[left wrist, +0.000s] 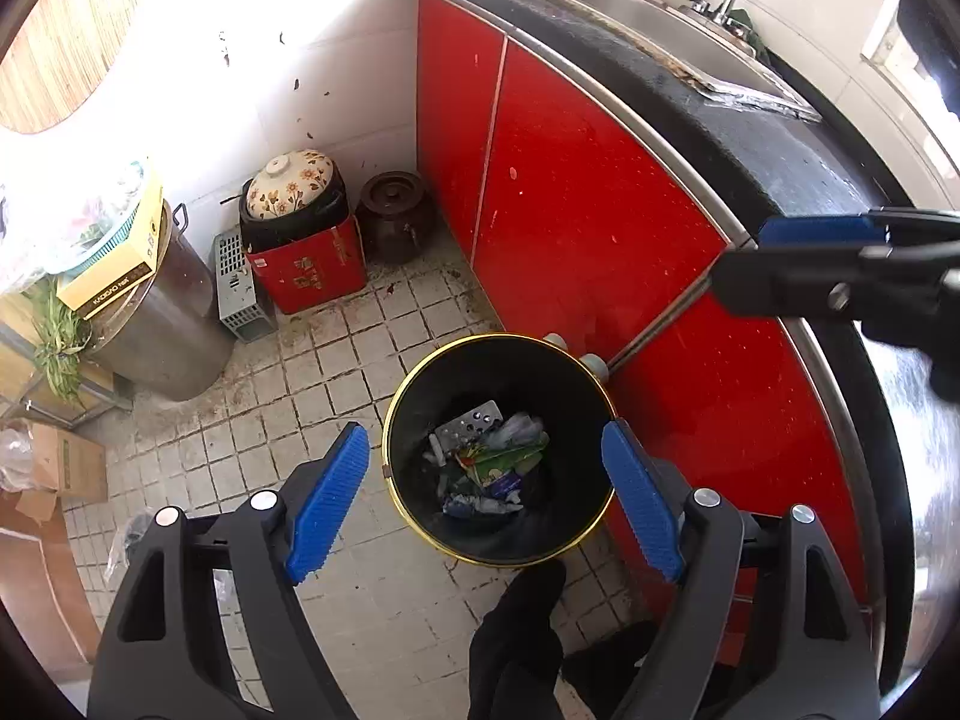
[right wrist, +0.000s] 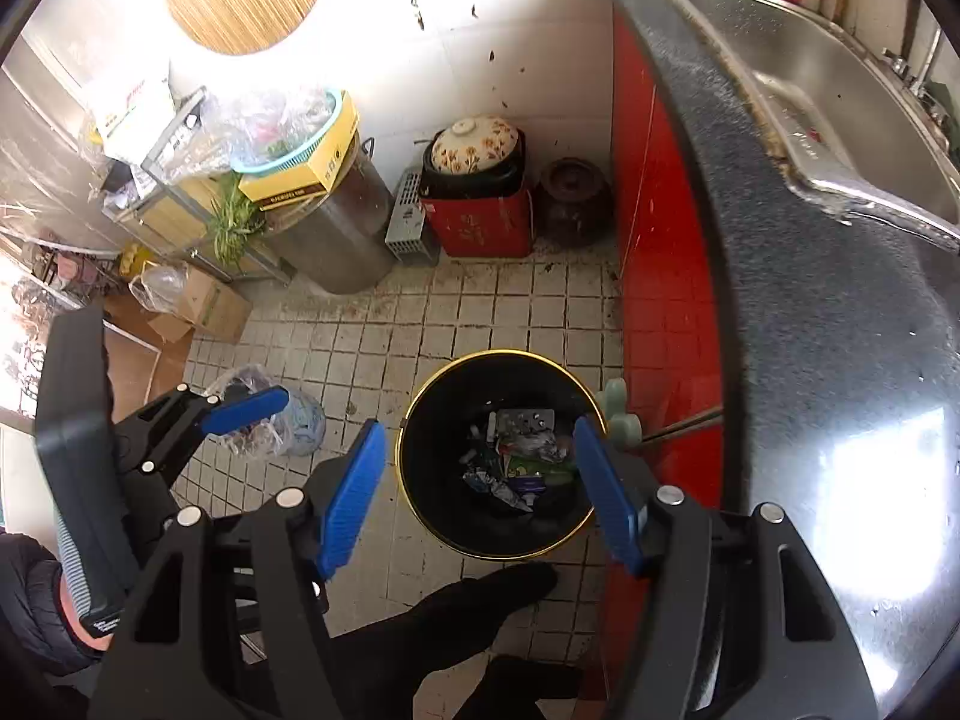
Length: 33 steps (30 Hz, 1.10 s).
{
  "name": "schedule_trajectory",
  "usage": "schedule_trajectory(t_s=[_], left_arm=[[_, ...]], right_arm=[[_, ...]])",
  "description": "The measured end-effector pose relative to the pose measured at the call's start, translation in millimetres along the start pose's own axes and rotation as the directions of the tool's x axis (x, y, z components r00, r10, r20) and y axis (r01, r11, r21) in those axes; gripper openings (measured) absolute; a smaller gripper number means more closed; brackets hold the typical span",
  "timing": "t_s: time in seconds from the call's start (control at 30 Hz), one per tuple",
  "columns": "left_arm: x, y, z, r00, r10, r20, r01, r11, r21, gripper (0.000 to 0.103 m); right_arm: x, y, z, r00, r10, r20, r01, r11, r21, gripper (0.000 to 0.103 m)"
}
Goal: Collect trash
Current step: 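Carry toy car and foil to the bin and open both tools, then move both open tools back over the counter trash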
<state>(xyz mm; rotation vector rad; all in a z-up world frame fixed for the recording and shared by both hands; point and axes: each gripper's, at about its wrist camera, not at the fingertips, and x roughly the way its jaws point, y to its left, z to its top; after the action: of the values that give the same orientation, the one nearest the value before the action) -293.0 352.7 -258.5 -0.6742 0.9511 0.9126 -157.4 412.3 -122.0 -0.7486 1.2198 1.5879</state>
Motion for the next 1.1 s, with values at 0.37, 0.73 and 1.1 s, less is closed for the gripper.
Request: schedule_trajectory(t_s=[0.37, 0.73, 1.1], left_arm=[[-52, -77, 29, 0.993, -0.003, 0.117, -0.021, 0.979, 0.204, 0.091], [-106, -308, 27, 0.912, -0.396, 0.108, 0.196, 0.652, 0.733, 0.092], [-150, -467, -71, 0.814, -0.573, -0.098, 0.278, 0.235, 0.931, 0.092]], right_arm=[[-125, -57, -57, 0.97, -0.151, 0.193, 0.11, 0.971, 0.21, 0.078], [-278, -156, -248, 0.796, -0.569, 0.205, 0.293, 0.66, 0.692, 0.079], [-357, -153, -451, 0.65, -0.76, -0.025, 0.313, 0.237, 0.92, 0.08]])
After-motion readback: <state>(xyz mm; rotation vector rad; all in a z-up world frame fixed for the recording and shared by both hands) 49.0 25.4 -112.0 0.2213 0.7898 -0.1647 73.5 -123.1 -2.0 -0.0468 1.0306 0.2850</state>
